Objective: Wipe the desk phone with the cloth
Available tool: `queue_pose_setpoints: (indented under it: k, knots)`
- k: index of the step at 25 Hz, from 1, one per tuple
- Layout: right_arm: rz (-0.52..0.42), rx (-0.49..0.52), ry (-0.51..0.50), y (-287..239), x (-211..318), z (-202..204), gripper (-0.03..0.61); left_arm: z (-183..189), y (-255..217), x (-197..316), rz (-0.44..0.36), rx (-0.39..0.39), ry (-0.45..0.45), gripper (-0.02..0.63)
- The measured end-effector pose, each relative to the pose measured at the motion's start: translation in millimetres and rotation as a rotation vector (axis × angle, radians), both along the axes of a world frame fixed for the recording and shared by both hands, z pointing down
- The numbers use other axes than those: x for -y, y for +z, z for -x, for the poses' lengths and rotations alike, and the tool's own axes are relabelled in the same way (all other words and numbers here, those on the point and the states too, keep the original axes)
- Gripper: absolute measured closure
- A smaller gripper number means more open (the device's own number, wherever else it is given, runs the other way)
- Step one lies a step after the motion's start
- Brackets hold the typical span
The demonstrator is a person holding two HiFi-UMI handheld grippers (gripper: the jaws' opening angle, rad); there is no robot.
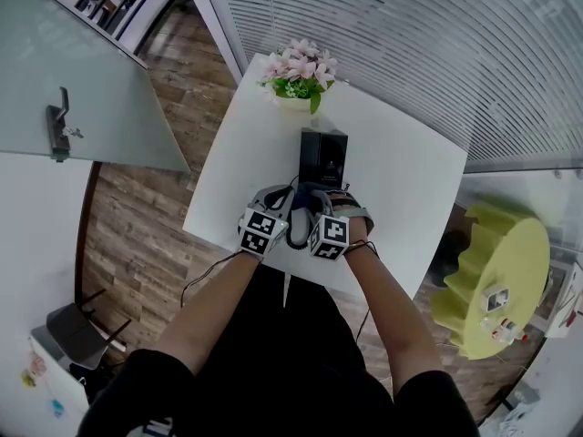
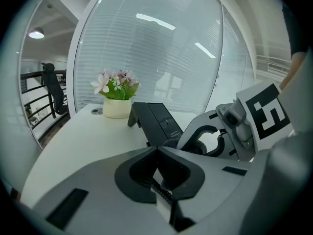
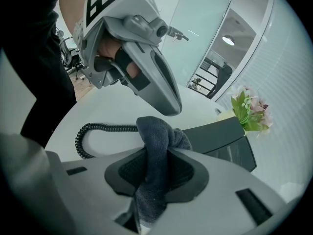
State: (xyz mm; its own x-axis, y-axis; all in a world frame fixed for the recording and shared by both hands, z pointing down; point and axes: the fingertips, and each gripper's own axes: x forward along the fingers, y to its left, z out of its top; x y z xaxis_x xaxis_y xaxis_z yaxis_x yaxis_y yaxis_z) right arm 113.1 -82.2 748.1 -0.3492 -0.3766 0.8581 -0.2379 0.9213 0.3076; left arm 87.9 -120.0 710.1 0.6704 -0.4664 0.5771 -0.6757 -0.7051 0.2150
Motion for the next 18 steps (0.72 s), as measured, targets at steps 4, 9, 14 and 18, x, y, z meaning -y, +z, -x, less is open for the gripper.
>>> queue_pose_setpoints:
  k: [4,9,14,18]
  knots:
    - [0.033,-0.001,-0.016,7.5,-14.2,1.6,0.466,0.8,-0.4,-4.2,0.002,0.002,0.001,0.604]
    - [0.038,0.077,0.037,-8.0,-18.3,-1.5,0.465,4.8,-20.2,-0.5,-0.029,-0.021,-0.01,0.604]
    - [0.0,0.244,0.163,-60.8,-9.1,-7.8,0.465,8.7,-60.4,10.6,-0.094,-0.058,-0.009,0.604]
    - [-0.041,0.381,0.274,-113.5,-3.6,-17.1,0.465,6.8,-103.2,15.1,-0.154,-0.098,0.011,0.604]
